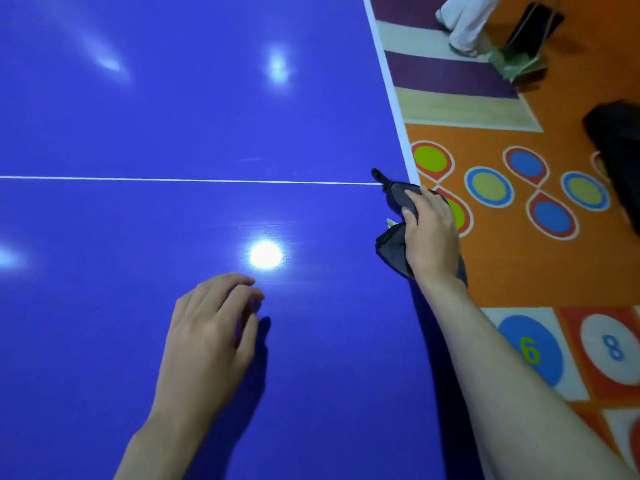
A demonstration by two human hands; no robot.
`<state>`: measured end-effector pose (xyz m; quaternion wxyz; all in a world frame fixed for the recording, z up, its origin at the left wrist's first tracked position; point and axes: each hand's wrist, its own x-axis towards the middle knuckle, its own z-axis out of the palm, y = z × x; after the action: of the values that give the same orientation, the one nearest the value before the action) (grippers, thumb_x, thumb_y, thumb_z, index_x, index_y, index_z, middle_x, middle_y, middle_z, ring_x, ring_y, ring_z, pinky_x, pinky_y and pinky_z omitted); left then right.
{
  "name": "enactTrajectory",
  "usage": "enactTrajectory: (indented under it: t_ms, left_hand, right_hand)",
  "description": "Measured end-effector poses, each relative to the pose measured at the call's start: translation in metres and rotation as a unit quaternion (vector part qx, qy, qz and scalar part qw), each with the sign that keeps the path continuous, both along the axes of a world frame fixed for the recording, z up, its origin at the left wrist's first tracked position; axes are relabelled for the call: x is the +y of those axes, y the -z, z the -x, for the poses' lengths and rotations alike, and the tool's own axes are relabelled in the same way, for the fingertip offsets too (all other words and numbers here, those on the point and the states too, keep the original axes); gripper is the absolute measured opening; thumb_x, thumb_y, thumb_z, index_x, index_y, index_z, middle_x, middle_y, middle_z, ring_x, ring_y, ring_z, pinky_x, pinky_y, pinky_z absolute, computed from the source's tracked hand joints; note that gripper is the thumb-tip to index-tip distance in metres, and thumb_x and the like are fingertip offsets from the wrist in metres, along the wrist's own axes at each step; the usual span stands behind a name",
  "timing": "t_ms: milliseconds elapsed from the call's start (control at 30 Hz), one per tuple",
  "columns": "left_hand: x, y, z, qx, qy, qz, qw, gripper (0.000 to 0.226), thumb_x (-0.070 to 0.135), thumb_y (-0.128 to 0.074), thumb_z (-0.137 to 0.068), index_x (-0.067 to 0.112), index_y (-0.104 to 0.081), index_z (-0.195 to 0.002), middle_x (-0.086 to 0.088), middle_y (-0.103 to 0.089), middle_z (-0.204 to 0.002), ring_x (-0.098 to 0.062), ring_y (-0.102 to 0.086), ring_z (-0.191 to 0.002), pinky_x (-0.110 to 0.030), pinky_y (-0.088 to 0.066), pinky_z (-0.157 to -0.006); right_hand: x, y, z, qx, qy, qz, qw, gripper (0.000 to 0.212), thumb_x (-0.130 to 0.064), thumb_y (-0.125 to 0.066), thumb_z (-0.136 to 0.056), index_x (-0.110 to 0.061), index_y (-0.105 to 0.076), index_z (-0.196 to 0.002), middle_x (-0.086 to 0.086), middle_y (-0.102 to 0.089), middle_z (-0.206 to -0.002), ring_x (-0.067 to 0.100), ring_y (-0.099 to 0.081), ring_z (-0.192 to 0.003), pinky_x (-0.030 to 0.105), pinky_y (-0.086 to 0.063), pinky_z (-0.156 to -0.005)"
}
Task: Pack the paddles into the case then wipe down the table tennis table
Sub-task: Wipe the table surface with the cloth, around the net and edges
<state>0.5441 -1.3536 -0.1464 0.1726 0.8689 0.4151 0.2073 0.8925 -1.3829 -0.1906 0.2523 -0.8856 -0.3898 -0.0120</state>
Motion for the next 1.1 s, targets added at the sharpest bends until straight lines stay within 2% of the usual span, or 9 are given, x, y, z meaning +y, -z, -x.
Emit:
enactTrajectory:
  t_ms: [100, 200, 300, 433, 733, 933, 1100]
  left_hand:
    - [0.001, 0.000, 0.002, -0.001, -0.007, -0.007, 1.000, 0.016, 0.015, -0.055, -0.091, 0.018, -0.068, -0.100, 0.004, -0.064, -0.119, -0.023, -0.058, -0.115, -0.033, -0.035, -0.096]
    - [0.003, 0.001, 0.013, -0.005, -0.017, -0.004, 1.000, 0.016, 0.013, -0.056, -0.091, 0.017, -0.069, -0.100, 0.003, -0.065, -0.119, -0.023, -0.058, -0.114, -0.032, -0.035, -0.095]
    - [0.007, 0.001, 0.032, -0.008, -0.021, -0.003, 1.000, 0.017, 0.015, -0.055, -0.092, 0.017, -0.068, -0.101, 0.004, -0.064, -0.120, -0.023, -0.058, -0.115, -0.033, -0.035, -0.095]
    - [0.015, -0.001, 0.069, -0.019, -0.035, 0.008, 0.999, 0.018, 0.017, -0.052, -0.094, 0.018, -0.067, -0.103, 0.005, -0.063, -0.120, -0.021, -0.058, -0.114, -0.031, -0.035, -0.095]
    - [0.055, -0.008, 0.224, -0.021, -0.060, 0.007, 0.998, 0.018, 0.014, -0.054, -0.093, 0.018, -0.068, -0.104, 0.003, -0.063, -0.120, -0.020, -0.059, -0.116, -0.033, -0.039, -0.091]
    - [0.102, -0.014, 0.360, -0.002, -0.099, -0.015, 0.995, 0.019, 0.016, -0.051, -0.094, 0.018, -0.067, -0.104, 0.002, -0.063, -0.118, -0.021, -0.058, -0.113, -0.034, -0.037, -0.088]
    - [0.153, -0.006, 0.463, 0.020, -0.124, -0.029, 0.992, 0.023, 0.015, -0.048, -0.093, 0.017, -0.067, -0.106, 0.002, -0.063, -0.118, -0.023, -0.059, -0.112, -0.037, -0.042, -0.085]
  right_hand:
    - [-0.018, -0.001, -0.009, 0.022, 0.040, -0.018, 0.999, 0.038, -0.021, -0.054, -0.108, -0.017, -0.058, -0.146, 0.005, -0.060, -0.146, 0.030, -0.054, -0.135, 0.048, -0.051, -0.107]
    - [-0.036, -0.007, -0.003, -0.019, 0.066, 0.006, 0.998, 0.039, -0.018, -0.054, -0.109, -0.013, -0.056, -0.147, 0.009, -0.058, -0.148, 0.035, -0.054, -0.132, 0.048, -0.051, -0.103]
    - [-0.042, -0.022, 0.016, -0.076, 0.025, 0.015, 0.997, 0.041, -0.020, -0.051, -0.110, -0.012, -0.053, -0.150, 0.011, -0.052, -0.154, 0.033, -0.048, -0.139, 0.047, -0.049, -0.107]
    - [-0.021, -0.042, 0.070, -0.097, -0.067, 0.022, 0.993, 0.042, -0.023, -0.049, -0.110, -0.014, -0.054, -0.150, 0.008, -0.051, -0.156, 0.030, -0.045, -0.143, 0.045, -0.047, -0.110]
    - [0.065, -0.052, 0.284, -0.047, -0.172, -0.009, 0.984, 0.040, -0.026, -0.050, -0.108, -0.017, -0.058, -0.146, 0.003, -0.053, -0.154, 0.029, -0.051, -0.138, 0.056, -0.058, -0.094]
    - [0.127, -0.056, 0.438, -0.002, -0.221, -0.034, 0.975, 0.040, -0.025, -0.051, -0.108, -0.017, -0.059, -0.147, 0.002, -0.054, -0.154, 0.028, -0.053, -0.138, 0.049, -0.055, -0.101]
    - [0.172, -0.056, 0.549, 0.024, -0.252, -0.041, 0.966, 0.040, -0.024, -0.052, -0.108, -0.018, -0.059, -0.147, 0.001, -0.054, -0.154, 0.026, -0.052, -0.138, 0.046, -0.053, -0.103]
